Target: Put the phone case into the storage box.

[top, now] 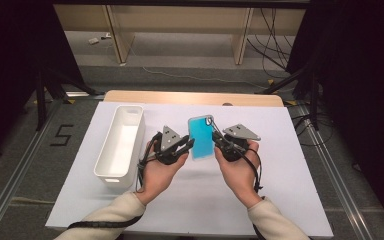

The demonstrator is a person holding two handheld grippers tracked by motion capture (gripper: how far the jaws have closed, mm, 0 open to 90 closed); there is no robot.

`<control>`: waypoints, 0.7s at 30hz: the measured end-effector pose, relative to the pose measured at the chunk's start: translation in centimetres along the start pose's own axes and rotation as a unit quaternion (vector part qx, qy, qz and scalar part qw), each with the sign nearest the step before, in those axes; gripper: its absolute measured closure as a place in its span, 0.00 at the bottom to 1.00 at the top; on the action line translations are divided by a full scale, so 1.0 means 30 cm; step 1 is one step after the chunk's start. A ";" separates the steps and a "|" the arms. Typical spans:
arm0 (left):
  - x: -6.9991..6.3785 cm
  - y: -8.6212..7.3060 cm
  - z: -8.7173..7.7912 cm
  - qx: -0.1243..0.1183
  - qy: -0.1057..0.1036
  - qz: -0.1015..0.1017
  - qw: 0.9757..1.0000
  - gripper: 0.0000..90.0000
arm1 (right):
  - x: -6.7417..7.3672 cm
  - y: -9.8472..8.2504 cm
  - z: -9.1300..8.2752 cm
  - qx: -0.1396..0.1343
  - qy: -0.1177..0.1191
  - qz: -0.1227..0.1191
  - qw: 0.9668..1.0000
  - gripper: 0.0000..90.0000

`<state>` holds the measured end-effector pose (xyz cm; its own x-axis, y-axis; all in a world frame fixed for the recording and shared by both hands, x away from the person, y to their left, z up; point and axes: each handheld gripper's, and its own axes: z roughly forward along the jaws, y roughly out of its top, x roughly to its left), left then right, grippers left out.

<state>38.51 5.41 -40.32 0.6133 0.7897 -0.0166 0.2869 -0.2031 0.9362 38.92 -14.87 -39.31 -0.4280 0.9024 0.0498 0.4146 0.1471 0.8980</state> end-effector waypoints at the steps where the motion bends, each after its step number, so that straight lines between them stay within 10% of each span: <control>1: 0.002 0.000 0.000 -0.001 0.000 -0.002 1.000 0.86 | 0.000 0.000 -0.001 -0.002 -0.002 -0.003 1.000 0.97; 21: 0.031 0.001 -0.003 -0.011 0.014 -0.017 1.000 0.93 | 0.029 -0.007 -0.004 -0.012 0.003 0.004 1.000 0.96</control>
<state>39.03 6.18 -40.28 0.5829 0.8116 -0.0384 0.2910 -0.1644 0.9425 38.35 -14.15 -39.40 -0.4297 0.9010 0.0597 0.3980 0.1296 0.9082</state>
